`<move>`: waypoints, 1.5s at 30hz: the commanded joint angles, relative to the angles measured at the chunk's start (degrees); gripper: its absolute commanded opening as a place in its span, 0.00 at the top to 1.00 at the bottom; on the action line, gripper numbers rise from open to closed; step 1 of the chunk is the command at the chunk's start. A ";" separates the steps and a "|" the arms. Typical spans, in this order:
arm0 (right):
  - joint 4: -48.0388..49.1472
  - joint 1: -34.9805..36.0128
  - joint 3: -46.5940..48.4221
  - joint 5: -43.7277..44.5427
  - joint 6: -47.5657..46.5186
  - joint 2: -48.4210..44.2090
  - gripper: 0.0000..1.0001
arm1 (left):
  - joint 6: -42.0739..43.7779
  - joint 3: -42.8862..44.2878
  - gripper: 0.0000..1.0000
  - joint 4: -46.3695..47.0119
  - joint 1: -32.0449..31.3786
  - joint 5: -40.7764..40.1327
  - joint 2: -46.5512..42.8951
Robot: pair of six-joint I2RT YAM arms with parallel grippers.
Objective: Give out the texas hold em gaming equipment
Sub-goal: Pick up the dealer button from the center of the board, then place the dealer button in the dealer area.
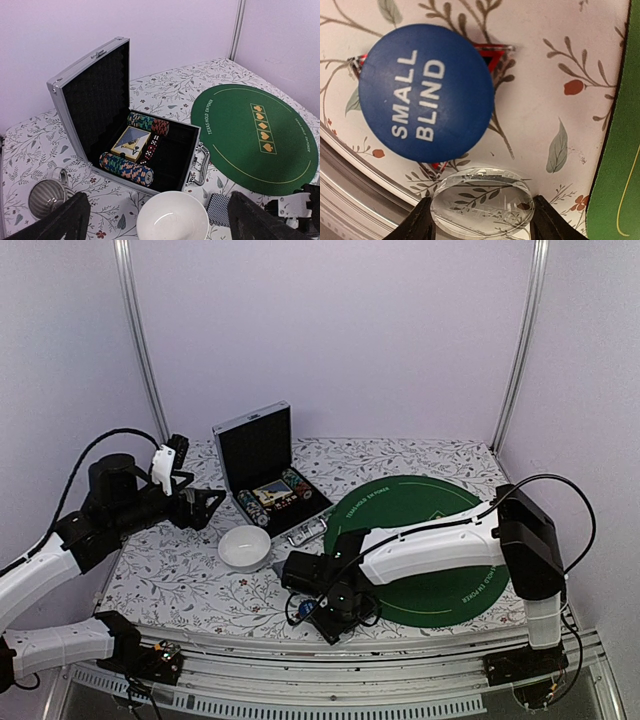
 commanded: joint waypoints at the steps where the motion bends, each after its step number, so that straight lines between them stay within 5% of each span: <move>1: -1.08 0.49 -0.29 -0.97 0.90 -2.29 0.52 | 0.52 -1.00 0.02 1.27 -0.22 0.34 0.12; 15: -3.90 -1.10 2.61 1.05 -0.13 -11.27 0.71 | 1.05 -0.85 0.02 1.76 -0.27 1.02 0.72; 30: 2.97 -20.67 -6.16 6.35 -5.97 -27.40 0.73 | 1.38 -1.53 0.02 2.09 -0.23 0.42 -0.33; 45: 17.01 -37.15 3.06 8.61 -18.07 -10.45 0.76 | 1.88 -1.62 0.02 2.24 -0.27 0.12 1.17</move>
